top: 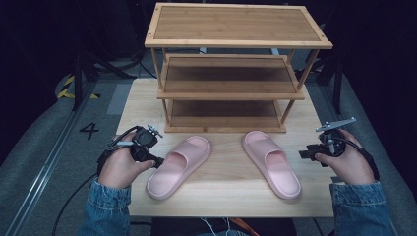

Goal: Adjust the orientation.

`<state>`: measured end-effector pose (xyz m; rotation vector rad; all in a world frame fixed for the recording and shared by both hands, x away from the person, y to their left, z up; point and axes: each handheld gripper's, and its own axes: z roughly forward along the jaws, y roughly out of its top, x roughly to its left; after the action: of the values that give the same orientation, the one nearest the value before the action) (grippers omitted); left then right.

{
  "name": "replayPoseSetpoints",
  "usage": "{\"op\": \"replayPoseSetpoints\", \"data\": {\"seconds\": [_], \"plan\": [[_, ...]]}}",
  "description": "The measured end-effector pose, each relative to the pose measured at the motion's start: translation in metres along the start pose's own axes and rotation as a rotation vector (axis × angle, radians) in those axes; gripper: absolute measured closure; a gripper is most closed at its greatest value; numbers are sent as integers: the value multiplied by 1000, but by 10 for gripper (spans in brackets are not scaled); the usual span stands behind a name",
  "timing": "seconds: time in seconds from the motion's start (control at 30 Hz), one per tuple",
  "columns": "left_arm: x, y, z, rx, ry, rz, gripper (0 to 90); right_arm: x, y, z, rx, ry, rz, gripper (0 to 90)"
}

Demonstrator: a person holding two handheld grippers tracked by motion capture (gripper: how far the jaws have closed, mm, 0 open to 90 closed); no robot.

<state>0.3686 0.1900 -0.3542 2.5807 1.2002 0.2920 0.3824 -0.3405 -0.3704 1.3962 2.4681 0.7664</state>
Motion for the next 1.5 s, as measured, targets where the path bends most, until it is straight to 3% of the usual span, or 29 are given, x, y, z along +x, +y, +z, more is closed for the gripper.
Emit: {"op": "replayPoseSetpoints", "data": {"seconds": [0.07, 0.23, 0.4, 0.5, 0.7, 0.93, 1.17, 1.5], "plan": [[2, 0, -3, -35, -12, -16, 374, -1, 0, -1, -13, -1, 5, 540], [1, 2, -10, -39, -11, -34, 406, -1, -1, -3, -27, -4, 18, 532], [-3, 6, -14, -72, -20, -14, 365, -2, -4, -4, -29, -15, 28, 526], [-12, 12, -15, -90, -57, 20, 350, -3, -7, -3, -23, -16, 40, 518], [-26, 18, -11, -77, -94, 68, 356, -3, -7, -1, -23, -9, 41, 511], [-40, 24, 4, -80, -158, 106, 356, 1, -4, 4, -17, 6, 25, 507], [-39, 24, 30, -5, -171, 98, 358, 3, -2, 8, -9, 19, 16, 503], [-47, 26, 57, 35, -223, 100, 439, 5, 2, 14, 3, 30, 7, 502]]}}
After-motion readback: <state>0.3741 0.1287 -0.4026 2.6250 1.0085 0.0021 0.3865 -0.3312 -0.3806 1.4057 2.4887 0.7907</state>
